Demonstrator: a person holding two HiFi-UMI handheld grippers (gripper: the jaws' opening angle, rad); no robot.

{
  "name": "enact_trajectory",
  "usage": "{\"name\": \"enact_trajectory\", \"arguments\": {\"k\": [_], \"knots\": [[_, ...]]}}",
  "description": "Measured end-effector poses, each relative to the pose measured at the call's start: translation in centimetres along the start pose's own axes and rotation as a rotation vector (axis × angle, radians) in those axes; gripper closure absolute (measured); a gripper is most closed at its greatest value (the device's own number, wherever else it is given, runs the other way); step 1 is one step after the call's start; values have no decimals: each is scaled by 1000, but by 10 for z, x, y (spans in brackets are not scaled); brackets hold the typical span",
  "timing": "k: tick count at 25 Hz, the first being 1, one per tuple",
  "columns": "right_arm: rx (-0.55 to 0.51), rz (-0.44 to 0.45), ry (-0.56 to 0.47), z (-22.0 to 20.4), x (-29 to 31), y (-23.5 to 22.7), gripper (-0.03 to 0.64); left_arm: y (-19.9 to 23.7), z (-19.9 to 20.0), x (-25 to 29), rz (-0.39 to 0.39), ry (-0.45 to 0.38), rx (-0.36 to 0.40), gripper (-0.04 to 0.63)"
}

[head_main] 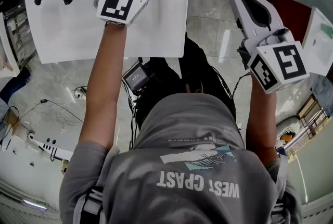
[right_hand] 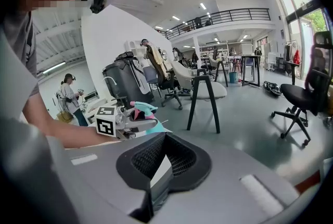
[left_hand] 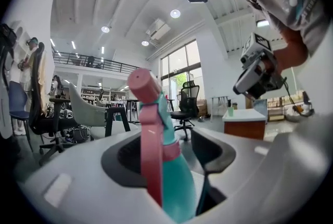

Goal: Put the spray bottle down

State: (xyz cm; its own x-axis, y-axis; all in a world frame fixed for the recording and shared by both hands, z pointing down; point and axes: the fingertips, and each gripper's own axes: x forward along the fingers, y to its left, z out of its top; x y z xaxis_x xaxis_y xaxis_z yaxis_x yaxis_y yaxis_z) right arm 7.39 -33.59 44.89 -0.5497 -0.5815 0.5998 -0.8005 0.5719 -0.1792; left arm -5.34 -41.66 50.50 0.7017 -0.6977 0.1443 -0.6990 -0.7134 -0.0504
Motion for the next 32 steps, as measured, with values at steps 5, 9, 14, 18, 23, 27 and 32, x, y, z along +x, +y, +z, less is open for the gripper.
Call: {"name": "enact_trajectory", "arguments": {"k": [5,9,14,18,23,27,32], "knots": [[-8,3,-11,5,-1,6,615,-9,2,-2,-69,39,19,221],[-14,4,-23,5,-7,8,615,-16,4,-4,-89,68,37,163],[-25,2,-43,14,-12,12,615,-16,17,-11,-87,66,75,146],[-33,0,-61,23,-20,17,615,-16,30,-21,-71,73,93,144],[-47,-6,-93,33,-33,20,615,-15,50,-36,-37,65,116,144],[-56,-12,-123,41,-46,24,615,-19,68,-51,-20,60,145,150],[-75,-20,-168,55,-66,32,615,-26,96,-79,16,38,168,205]]}}
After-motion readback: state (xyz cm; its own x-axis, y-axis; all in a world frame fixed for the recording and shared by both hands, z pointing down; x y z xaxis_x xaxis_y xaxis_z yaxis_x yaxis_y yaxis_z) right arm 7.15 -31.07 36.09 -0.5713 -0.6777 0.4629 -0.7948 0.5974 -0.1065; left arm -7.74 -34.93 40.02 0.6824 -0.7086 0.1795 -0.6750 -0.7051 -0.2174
